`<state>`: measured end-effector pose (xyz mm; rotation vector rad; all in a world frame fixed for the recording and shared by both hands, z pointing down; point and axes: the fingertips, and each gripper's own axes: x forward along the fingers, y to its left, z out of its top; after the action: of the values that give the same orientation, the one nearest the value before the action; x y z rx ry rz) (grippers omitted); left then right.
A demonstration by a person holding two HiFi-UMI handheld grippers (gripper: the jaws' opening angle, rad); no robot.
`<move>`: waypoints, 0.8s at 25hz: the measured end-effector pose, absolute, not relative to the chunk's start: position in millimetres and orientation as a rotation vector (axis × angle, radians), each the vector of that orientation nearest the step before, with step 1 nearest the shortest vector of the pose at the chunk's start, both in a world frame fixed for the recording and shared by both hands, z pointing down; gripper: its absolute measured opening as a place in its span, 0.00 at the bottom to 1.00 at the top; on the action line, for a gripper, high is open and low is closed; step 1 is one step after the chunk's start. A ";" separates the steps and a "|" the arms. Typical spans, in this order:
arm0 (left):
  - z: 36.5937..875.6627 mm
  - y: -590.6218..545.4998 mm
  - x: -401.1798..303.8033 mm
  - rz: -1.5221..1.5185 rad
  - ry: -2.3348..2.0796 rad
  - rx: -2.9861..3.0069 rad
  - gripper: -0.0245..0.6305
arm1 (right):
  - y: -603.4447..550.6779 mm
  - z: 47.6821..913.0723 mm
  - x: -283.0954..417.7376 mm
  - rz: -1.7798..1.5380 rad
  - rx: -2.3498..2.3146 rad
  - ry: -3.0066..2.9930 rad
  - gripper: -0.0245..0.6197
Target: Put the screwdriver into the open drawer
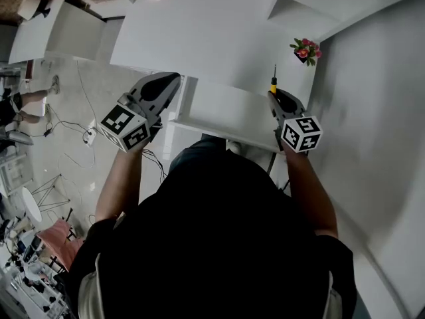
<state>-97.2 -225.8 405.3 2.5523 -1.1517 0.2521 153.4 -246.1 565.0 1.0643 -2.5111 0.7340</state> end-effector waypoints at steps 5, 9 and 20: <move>410.9 -222.0 -103.5 0.254 -1.155 2.532 0.06 | -241.0 583.7 149.0 0.759 1.041 -2.478 0.17; 419.5 -219.1 -107.6 0.256 -1.164 2.517 0.06 | -236.2 601.0 144.2 0.767 1.001 -2.456 0.17; 439.9 -209.4 -123.2 0.275 -1.177 2.473 0.06 | -224.9 629.8 119.5 0.773 0.917 -2.434 0.17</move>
<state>-123.2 -209.4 439.9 2.4732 -1.1773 0.2755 119.5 -224.9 629.8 0.9172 -2.4340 0.7729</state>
